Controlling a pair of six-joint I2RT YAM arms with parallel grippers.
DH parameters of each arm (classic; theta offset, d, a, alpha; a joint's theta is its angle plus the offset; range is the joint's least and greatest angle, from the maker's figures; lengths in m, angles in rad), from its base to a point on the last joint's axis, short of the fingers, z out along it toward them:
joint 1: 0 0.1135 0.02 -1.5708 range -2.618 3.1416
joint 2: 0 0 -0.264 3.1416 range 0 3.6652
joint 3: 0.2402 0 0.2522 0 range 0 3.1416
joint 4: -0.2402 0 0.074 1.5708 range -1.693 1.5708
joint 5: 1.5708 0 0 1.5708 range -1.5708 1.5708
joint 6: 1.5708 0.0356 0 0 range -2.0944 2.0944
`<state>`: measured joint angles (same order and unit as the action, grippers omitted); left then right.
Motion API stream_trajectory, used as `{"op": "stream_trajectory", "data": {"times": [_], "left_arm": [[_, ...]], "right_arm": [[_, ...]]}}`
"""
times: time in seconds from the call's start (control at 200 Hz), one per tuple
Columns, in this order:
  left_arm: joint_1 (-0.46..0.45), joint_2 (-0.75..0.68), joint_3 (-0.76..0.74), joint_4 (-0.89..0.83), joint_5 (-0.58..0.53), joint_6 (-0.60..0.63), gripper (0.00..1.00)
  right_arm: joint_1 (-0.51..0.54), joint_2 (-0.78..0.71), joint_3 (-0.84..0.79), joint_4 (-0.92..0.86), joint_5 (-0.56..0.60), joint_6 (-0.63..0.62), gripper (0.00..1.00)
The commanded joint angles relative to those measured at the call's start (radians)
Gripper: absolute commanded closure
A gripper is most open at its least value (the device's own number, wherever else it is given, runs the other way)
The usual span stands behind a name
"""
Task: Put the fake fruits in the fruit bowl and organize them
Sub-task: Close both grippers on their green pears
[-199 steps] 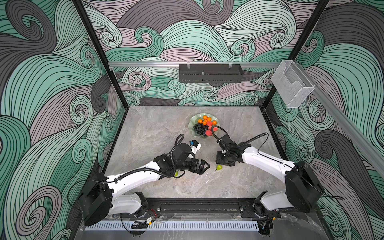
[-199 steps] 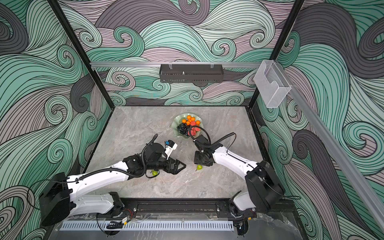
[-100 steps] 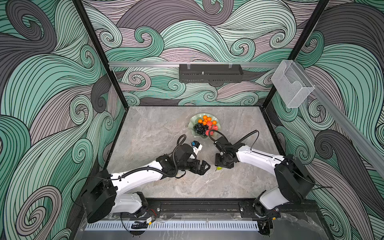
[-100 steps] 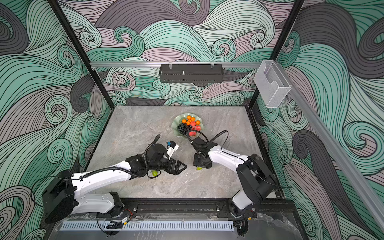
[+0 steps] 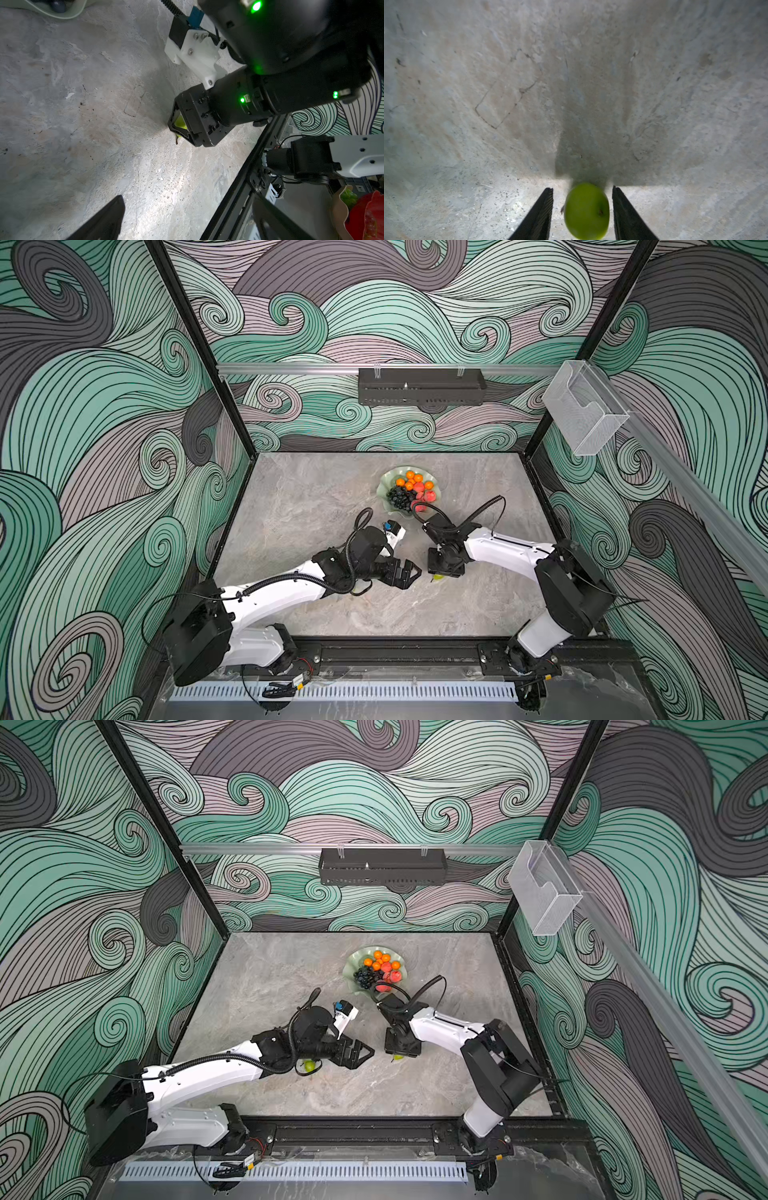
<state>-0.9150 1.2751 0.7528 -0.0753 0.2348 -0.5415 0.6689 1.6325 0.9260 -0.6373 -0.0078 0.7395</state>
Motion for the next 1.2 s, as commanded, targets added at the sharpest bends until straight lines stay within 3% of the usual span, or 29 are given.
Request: {"op": "stream_trajectory", "data": {"times": [0.0,0.795,1.196], "left_arm": [[-0.007,0.006,0.032,-0.003,-0.017,0.015,0.02],[-0.007,-0.006,0.019,-0.010,-0.037,0.007,0.02],[0.000,-0.044,0.032,-0.070,-0.138,-0.022,0.02]], "right_arm": [[0.007,0.014,0.023,-0.036,0.004,-0.008,0.52],[0.014,0.025,0.025,-0.043,0.015,-0.008,0.62],[0.013,-0.039,0.044,-0.069,0.039,-0.023,0.66]]}}
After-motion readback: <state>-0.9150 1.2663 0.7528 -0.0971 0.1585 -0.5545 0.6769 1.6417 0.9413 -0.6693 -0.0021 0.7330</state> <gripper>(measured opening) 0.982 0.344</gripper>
